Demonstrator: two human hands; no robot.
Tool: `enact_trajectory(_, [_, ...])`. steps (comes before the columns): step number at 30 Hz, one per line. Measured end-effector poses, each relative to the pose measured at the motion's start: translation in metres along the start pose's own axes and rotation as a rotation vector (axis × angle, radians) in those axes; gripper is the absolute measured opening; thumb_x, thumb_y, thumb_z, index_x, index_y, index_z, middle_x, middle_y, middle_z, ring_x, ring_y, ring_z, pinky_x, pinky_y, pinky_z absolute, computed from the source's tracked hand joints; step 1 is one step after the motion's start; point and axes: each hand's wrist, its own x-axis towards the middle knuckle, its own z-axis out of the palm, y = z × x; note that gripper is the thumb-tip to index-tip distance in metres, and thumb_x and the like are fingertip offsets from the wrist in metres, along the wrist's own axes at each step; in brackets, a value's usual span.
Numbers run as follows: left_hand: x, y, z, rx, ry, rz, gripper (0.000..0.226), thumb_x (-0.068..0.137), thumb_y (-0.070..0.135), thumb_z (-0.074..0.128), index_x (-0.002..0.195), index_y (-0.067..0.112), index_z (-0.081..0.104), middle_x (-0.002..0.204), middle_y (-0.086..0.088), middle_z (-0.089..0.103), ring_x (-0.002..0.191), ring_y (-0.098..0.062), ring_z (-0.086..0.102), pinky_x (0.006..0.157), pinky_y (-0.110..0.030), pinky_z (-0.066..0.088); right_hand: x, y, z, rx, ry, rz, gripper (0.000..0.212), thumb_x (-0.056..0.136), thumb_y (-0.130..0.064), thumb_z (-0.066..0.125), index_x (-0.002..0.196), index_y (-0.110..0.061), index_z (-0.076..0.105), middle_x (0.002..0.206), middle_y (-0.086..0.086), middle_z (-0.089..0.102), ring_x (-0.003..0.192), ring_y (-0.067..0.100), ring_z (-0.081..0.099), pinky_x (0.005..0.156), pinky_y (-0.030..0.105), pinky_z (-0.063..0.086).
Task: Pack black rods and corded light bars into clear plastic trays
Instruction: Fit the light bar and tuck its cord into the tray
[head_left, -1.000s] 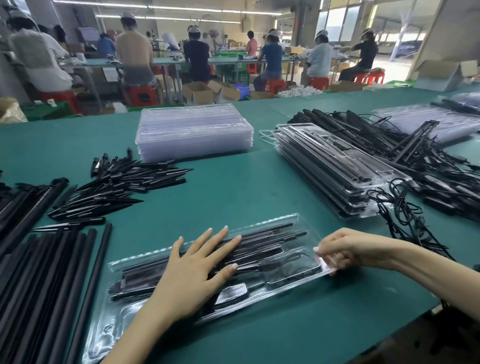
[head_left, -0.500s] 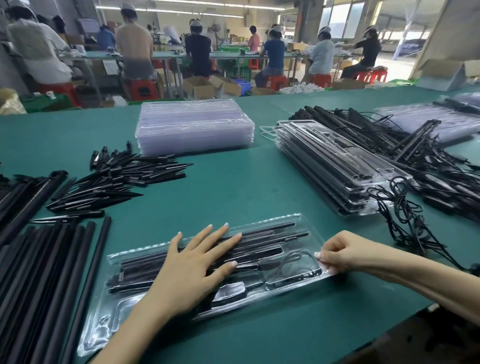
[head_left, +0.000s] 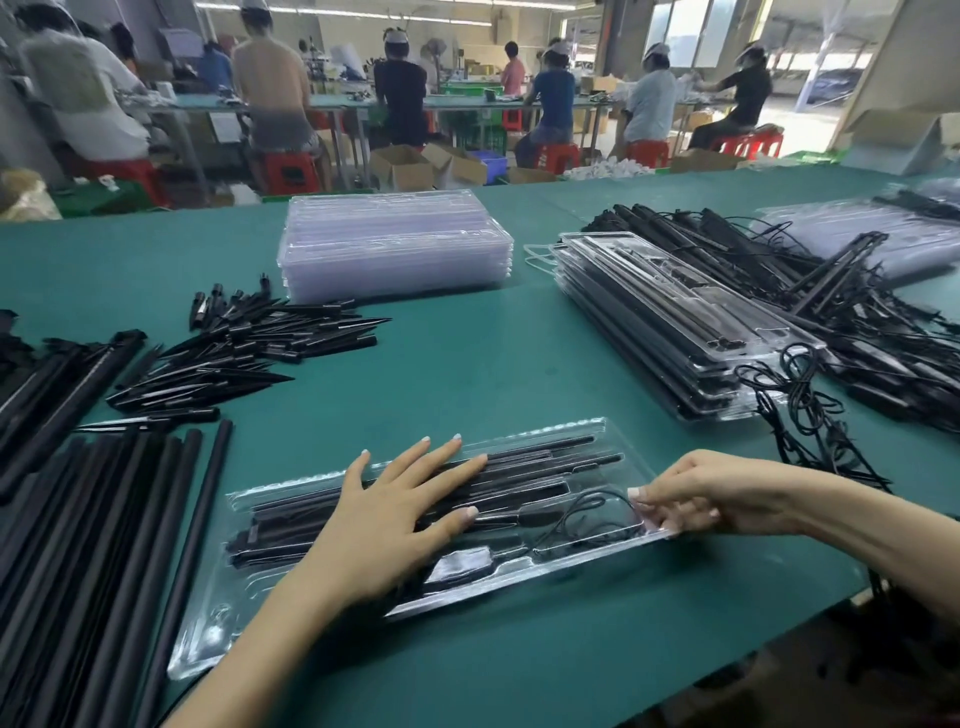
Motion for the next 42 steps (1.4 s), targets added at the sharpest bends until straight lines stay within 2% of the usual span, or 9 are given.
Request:
enact_trajectory(5, [-0.001, -0.001, 0.002, -0.106, 0.091, 0.055, 0.05, 0.086, 0.068, 0.025, 0.136, 0.064, 0.018, 0.151, 0.035, 0.004, 0.14, 0.013, -0.001, 0.118, -0.042, -0.011, 0.003, 0.006, 0.006, -0.06, 0.066, -0.086, 0.027, 0.067, -0.028, 0.068, 0.047, -0.01, 0.064, 0.05, 0.004, 0.048, 0.04, 0.005, 0.031, 0.04, 0.012, 0.023])
enact_trajectory(9, [-0.012, -0.002, -0.014, -0.719, 0.449, 0.021, 0.036, 0.093, 0.026, 0.047, 0.128, 0.033, 0.052, 0.134, 0.017, 0.051, 0.127, 0.006, 0.041, 0.112, -0.024, 0.03, 0.01, 0.013, 0.006, -0.052, 0.143, -0.103, 0.026, 0.065, -0.023, 0.068, 0.045, -0.006, 0.062, 0.049, 0.008, 0.048, 0.039, 0.007, 0.035, 0.039, 0.012, 0.026])
enact_trajectory(13, [-0.047, -0.021, -0.034, -0.502, 0.606, -0.112, 0.034, 0.092, 0.007, 0.056, 0.112, 0.034, 0.057, 0.114, 0.019, 0.058, 0.11, 0.004, 0.052, 0.096, -0.023, 0.044, 0.018, 0.022, 0.0, -0.053, 0.184, -0.107, 0.034, 0.08, -0.01, 0.065, 0.047, -0.004, 0.062, 0.051, 0.01, 0.047, 0.039, 0.009, 0.035, 0.037, 0.013, 0.027])
enact_trajectory(19, [-0.128, -0.044, -0.039, -0.068, 0.472, -0.287, 0.021, 0.088, 0.04, 0.058, 0.109, 0.038, 0.054, 0.095, 0.026, 0.053, 0.097, 0.002, 0.05, 0.088, -0.029, 0.044, 0.013, 0.013, 0.004, -0.587, 0.305, -0.078, 0.053, 0.069, -0.067, 0.057, 0.058, -0.016, 0.068, 0.048, 0.0, 0.062, 0.04, 0.009, 0.054, 0.041, 0.014, 0.037])
enact_trajectory(23, [-0.164, -0.044, -0.031, 0.005, 0.427, -0.437, 0.067, 0.059, 0.089, 0.036, 0.099, 0.037, 0.045, 0.094, 0.024, 0.044, 0.091, -0.004, 0.045, 0.082, -0.029, 0.04, 0.02, 0.016, -0.01, -1.236, 0.599, -0.114, 0.083, 0.058, -0.094, 0.025, 0.054, -0.021, 0.063, 0.044, -0.003, 0.058, 0.045, 0.009, 0.059, 0.055, 0.032, 0.054])
enact_trajectory(27, [-0.189, -0.049, -0.024, 0.098, 0.299, -0.573, 0.082, 0.037, 0.102, 0.024, 0.079, 0.035, 0.046, 0.084, 0.018, 0.042, 0.083, -0.007, 0.043, 0.075, -0.027, 0.035, 0.022, -0.001, 0.028, -1.296, 0.795, -0.774, 0.062, 0.087, -0.068, 0.022, 0.077, -0.023, 0.063, 0.073, -0.005, 0.054, 0.066, 0.025, 0.061, 0.057, 0.038, 0.053])
enact_trajectory(30, [-0.195, -0.052, -0.025, 0.029, 0.298, -0.56, 0.045, 0.063, 0.083, 0.045, 0.072, 0.039, 0.047, 0.077, 0.016, 0.048, 0.081, 0.0, 0.045, 0.075, -0.02, 0.032, 0.013, -0.015, 0.099, -1.188, 0.537, -1.06, 0.045, 0.093, -0.061, 0.03, 0.117, -0.033, 0.056, 0.115, -0.011, 0.058, 0.102, 0.011, 0.058, 0.085, 0.031, 0.048])
enact_trajectory(33, [-0.198, -0.056, -0.033, -0.079, 0.293, -0.526, 0.023, 0.079, 0.057, 0.061, 0.068, 0.038, 0.053, 0.079, 0.013, 0.056, 0.073, 0.0, 0.05, 0.068, -0.016, 0.036, 0.016, -0.012, 0.145, -1.402, 0.443, -1.103, 0.058, 0.09, -0.069, 0.027, 0.132, -0.036, 0.052, 0.133, -0.003, 0.058, 0.116, 0.014, 0.059, 0.09, 0.035, 0.052])
enact_trajectory(42, [-0.179, -0.078, -0.058, -0.191, 0.239, -0.564, 0.045, 0.07, 0.075, 0.048, 0.085, 0.033, 0.053, 0.062, 0.005, 0.056, 0.051, -0.003, 0.043, 0.055, -0.026, 0.04, 0.047, 0.006, 0.161, -1.442, 0.597, -1.108, 0.06, 0.099, -0.052, 0.019, 0.12, -0.023, 0.067, 0.118, 0.007, 0.066, 0.106, 0.027, 0.065, 0.088, 0.045, 0.036])
